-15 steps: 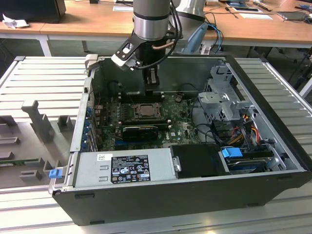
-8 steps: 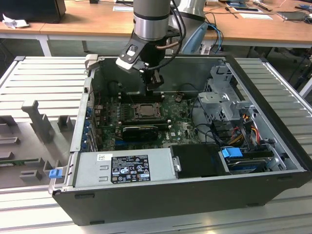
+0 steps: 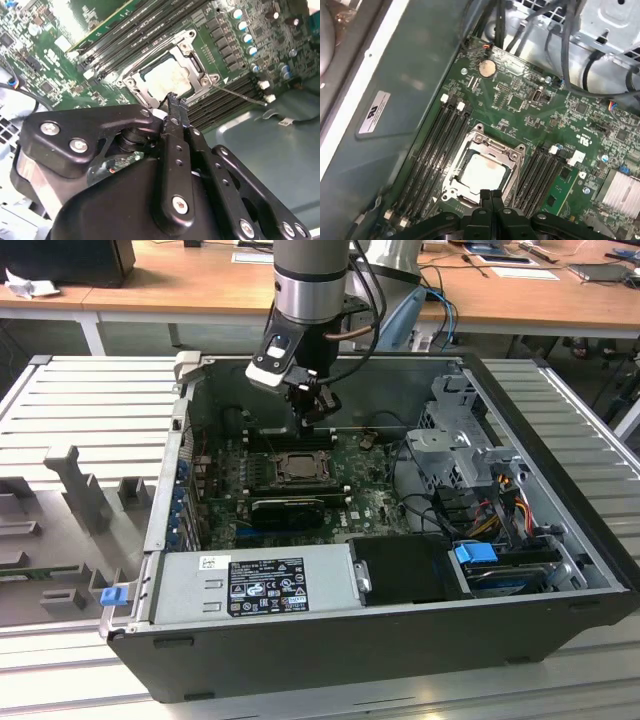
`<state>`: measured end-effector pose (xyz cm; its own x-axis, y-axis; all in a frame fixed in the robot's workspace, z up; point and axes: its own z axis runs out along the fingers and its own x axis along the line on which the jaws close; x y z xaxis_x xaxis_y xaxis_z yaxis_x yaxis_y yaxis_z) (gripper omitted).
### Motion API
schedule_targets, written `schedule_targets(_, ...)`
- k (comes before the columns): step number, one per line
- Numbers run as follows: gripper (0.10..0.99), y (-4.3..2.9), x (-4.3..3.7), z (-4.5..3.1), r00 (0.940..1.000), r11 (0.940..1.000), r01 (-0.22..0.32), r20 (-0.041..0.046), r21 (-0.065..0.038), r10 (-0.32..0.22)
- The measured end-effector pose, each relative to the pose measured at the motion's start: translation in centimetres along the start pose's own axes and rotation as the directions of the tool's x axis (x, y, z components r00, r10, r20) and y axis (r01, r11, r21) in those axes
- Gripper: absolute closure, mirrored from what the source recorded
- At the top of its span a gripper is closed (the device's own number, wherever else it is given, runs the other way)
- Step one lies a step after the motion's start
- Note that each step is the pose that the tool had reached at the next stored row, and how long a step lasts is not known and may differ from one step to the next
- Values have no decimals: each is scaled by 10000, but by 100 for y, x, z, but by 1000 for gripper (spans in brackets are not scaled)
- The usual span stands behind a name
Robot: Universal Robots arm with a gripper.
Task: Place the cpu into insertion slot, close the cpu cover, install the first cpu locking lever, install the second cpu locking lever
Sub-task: 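Install the first cpu locking lever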
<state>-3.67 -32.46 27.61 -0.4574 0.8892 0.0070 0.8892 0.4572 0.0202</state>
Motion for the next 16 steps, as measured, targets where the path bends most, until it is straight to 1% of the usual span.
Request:
schedule_targets(2, 980, 0, 0, 3, 9973, 9974, 727, -16, 4, -727)
schedule_targets(3, 980, 0, 0, 3, 9943, 9943, 1070, -23, 4, -1070)
schedule_targets(4, 980, 0, 0, 3, 9921, 9921, 1257, -27, 5, -1257)
schedule_targets(5, 980, 0, 0, 3, 9881, 9881, 1540, -33, 6, -1540)
schedule_targets(7, 980, 0, 0, 3, 9761, 9762, 2171, -47, 9, -2171)
schedule_targets(9, 980, 0, 0, 3, 9626, 9626, 2710, -59, 10, -2709)
schedule_targets(13, 980, 0, 0, 3, 9456, 9456, 3252, -71, 11, -3252)
schedule_targets(14, 980, 0, 0, 3, 9383, 9384, 3456, -75, 11, -3456)
schedule_targets(15, 980, 0, 0, 3, 9338, 9339, 3576, -78, 10, -3576)
schedule_targets(16, 980, 0, 0, 3, 9307, 9308, 3656, -80, 11, -3656)
